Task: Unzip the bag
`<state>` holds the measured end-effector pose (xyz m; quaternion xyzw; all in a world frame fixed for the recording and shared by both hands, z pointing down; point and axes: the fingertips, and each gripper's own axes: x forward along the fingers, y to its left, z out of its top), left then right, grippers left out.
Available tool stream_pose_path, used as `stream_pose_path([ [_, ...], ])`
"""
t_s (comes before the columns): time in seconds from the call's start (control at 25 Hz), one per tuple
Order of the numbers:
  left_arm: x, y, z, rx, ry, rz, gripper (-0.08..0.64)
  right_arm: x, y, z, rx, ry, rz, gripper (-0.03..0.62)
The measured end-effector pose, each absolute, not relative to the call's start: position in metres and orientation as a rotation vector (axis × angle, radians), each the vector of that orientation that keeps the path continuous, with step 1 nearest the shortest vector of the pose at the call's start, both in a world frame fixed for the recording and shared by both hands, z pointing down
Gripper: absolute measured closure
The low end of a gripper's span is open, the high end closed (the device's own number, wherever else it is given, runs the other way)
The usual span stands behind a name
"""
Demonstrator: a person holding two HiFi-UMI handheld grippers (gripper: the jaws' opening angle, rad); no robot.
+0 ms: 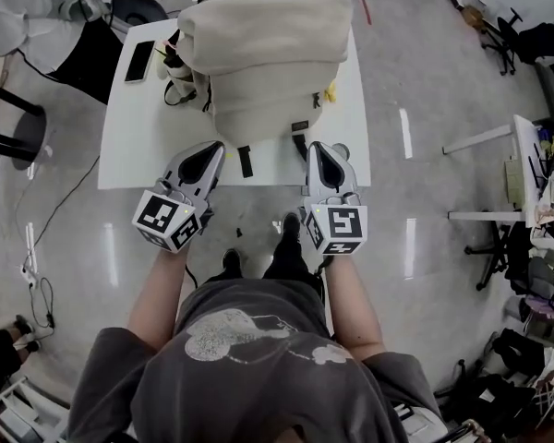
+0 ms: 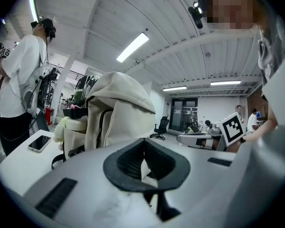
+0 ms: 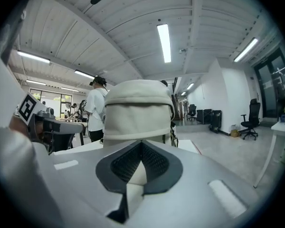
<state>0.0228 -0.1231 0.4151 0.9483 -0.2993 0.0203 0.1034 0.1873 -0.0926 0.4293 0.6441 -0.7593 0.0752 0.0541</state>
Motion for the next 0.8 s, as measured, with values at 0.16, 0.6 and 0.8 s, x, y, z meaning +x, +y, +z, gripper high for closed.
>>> stream_pose_path([
  [0.16, 0.013, -0.110, 0.412, 2.816, -0.828, 0.042, 0.554, 0.167, -0.073, 0.427, 1.983, -2.264, 0.220, 0.601],
  [0.6, -0.011, -0.093, 0.406, 2.835, -0.756, 0.007, 0.554, 0.135, -0.043, 0.422, 2.037, -2.179, 0.191, 0.601],
  [0.8, -0.016, -0.085, 0.407, 2.833, -0.739, 0.017, 0.554, 0.128, -0.039, 0.421, 2.039, -2.172, 0.196, 0.601],
])
